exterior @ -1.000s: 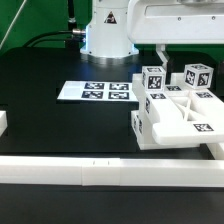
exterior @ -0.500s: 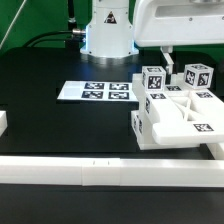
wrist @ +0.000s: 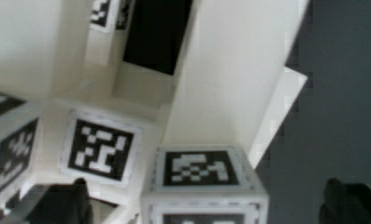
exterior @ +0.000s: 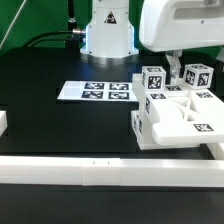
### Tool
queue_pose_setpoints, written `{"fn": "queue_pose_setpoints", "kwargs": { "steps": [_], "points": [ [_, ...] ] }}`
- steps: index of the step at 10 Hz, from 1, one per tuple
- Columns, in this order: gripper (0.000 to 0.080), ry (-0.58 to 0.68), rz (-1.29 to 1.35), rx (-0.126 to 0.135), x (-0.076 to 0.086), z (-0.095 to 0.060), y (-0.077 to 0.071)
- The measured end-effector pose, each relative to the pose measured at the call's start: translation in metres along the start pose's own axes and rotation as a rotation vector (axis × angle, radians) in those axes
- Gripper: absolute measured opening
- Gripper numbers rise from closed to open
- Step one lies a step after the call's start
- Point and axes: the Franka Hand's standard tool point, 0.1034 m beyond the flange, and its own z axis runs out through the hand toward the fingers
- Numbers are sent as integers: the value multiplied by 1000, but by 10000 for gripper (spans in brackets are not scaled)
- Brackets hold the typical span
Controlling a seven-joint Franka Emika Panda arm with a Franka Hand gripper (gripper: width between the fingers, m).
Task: Assemble chair
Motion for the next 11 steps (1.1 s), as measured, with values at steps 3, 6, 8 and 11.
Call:
{"fn": "queue_pose_setpoints", "kwargs": {
  "steps": [3, 6, 8, 11],
  "points": [
    [526, -4, -57, -8, -1, 0, 2],
    [284, -4, -17, -8, -1, 0, 2],
    [284, -4, 33, -8, -1, 0, 2],
    [284, 4, 311, -4, -2, 1, 1]
  ]
}}
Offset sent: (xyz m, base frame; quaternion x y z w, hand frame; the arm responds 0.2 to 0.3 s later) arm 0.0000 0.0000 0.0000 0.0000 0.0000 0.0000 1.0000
